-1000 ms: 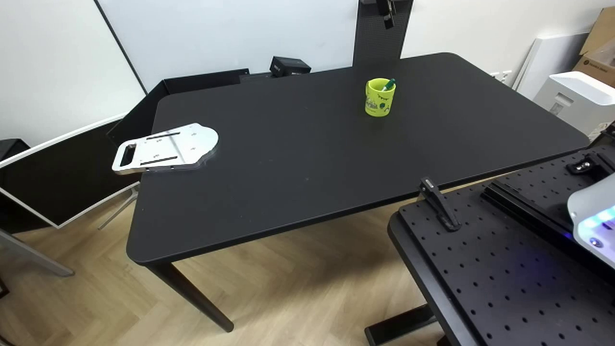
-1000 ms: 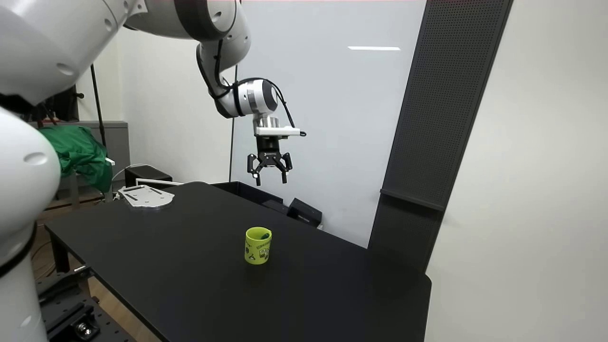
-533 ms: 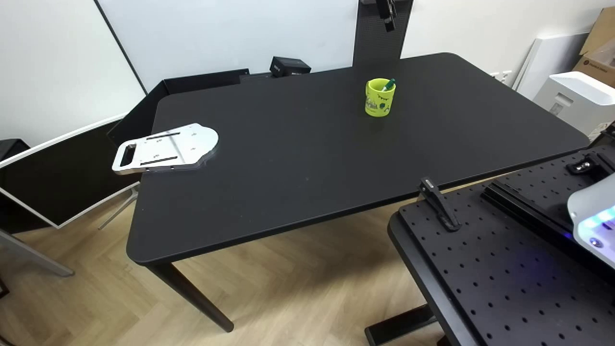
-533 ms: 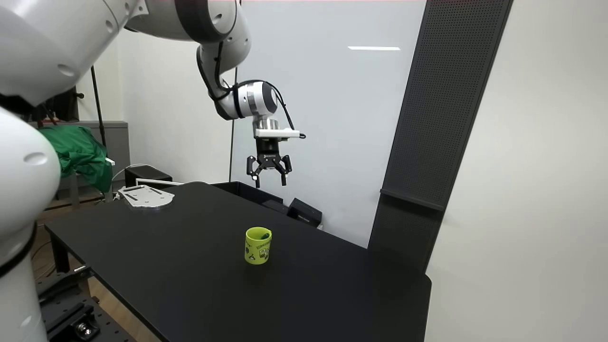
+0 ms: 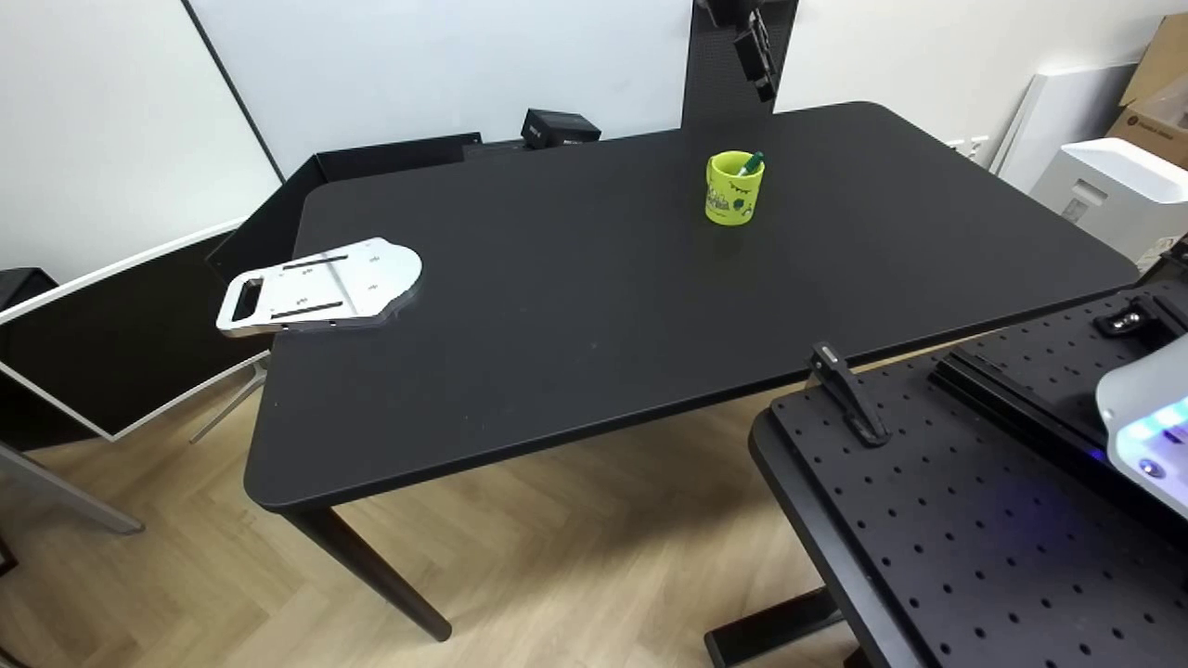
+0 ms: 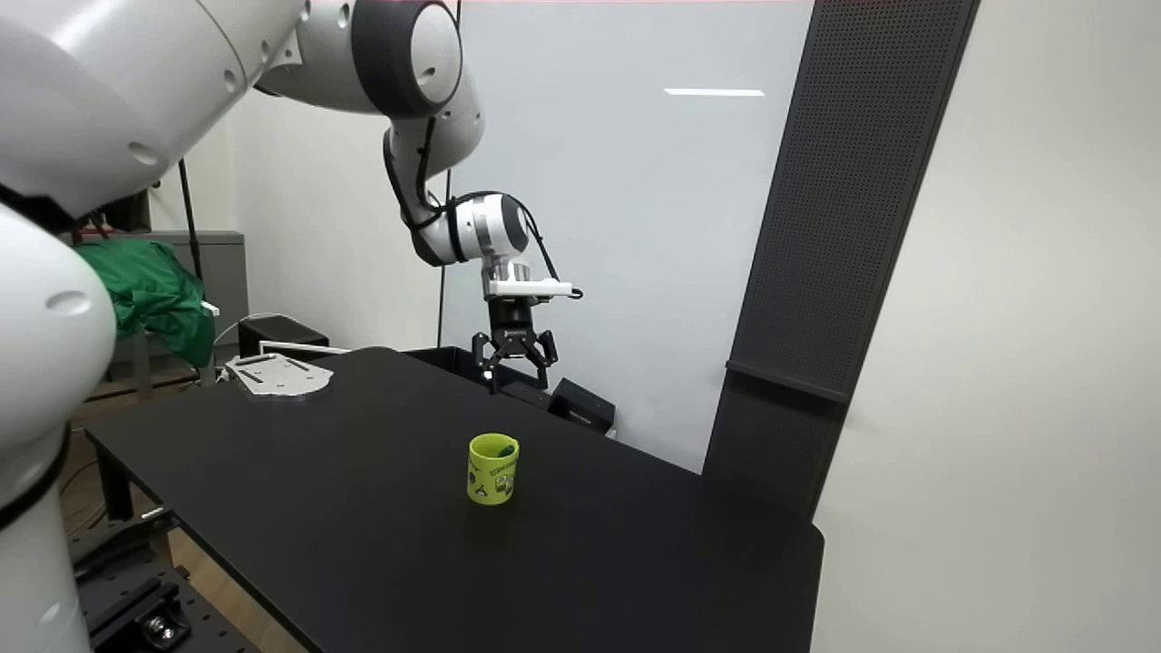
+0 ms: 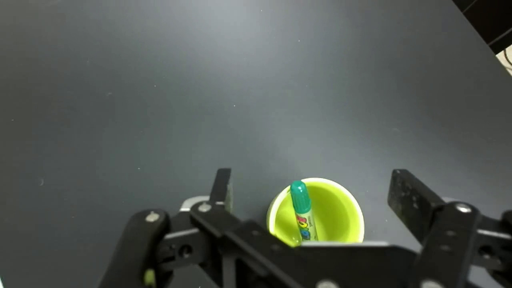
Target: Put the marker on the table
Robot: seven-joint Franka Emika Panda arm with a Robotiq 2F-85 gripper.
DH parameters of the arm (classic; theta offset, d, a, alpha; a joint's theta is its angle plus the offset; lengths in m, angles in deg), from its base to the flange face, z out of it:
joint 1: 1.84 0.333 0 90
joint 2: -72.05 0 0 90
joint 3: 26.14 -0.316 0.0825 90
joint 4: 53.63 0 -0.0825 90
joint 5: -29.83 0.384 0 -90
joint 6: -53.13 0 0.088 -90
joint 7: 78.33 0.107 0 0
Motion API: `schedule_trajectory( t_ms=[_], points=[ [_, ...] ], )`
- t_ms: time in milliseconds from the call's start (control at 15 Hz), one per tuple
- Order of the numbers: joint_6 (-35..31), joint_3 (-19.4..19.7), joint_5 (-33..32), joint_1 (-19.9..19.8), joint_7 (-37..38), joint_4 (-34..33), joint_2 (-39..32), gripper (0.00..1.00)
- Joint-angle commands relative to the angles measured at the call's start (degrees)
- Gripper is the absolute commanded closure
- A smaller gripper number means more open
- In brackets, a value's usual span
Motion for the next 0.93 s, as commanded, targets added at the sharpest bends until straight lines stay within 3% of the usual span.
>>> schedule_trajectory(
  t_ms=[0, 867],
  points=[
    [0.86, 0.33, -1.03, 0.48, -0.46, -2.3, -2.71, 0.0],
    [0.28, 0.73, -2.29, 0.53, -2.0, -4.64, -8.01, 0.0]
  ],
)
